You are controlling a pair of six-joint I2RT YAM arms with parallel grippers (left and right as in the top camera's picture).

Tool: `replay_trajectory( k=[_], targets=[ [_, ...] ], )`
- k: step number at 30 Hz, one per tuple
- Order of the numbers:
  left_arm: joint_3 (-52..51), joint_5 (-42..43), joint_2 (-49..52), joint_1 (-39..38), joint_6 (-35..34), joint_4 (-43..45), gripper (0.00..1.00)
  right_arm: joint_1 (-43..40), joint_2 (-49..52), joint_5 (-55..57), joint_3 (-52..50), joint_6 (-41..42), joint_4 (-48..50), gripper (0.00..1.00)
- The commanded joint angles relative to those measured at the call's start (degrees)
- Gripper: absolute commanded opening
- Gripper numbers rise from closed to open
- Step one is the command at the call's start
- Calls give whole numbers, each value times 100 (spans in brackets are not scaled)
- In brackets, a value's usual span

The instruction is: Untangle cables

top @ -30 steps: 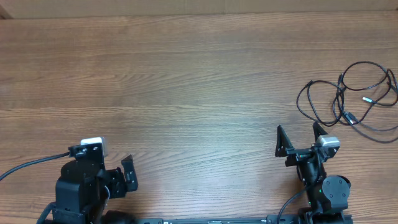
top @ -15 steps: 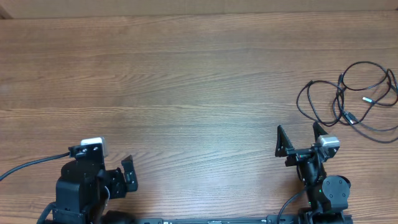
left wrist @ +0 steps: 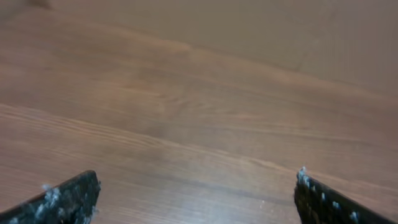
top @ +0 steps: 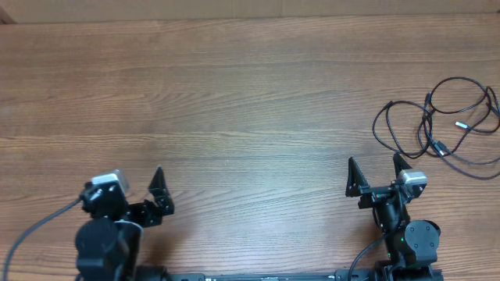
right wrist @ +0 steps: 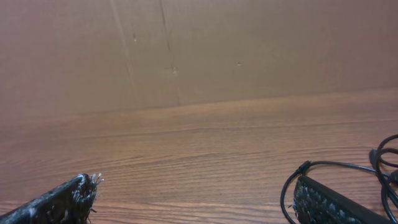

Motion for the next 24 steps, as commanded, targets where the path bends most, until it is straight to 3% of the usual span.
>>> replay_trajectory(
  k=[1, 8, 14, 18, 22, 24],
  targets=[
    [-942, 457, -514, 79, 151, 866, 99, -4, -52, -24, -57, -17, 35, 100],
    [-2553, 568, -1266, 79, 157, 3427, 100, -4, -52, -24, -57, -17, 35, 100],
    [-3220, 557, -1399, 76, 544, 4710, 100, -4, -52, -24, -57, -17, 35, 100],
    [-3211, 562, -1399, 76, 1008, 4358, 100, -4, -52, -24, -57, -17, 35, 100],
    [-3211, 551, -1399, 76, 907, 3318, 100, -4, -52, -24, -57, -17, 35, 100],
    [-3209, 549, -1399, 76, 839, 3268, 100, -4, -52, -24, -57, -17, 35, 100]
  ],
)
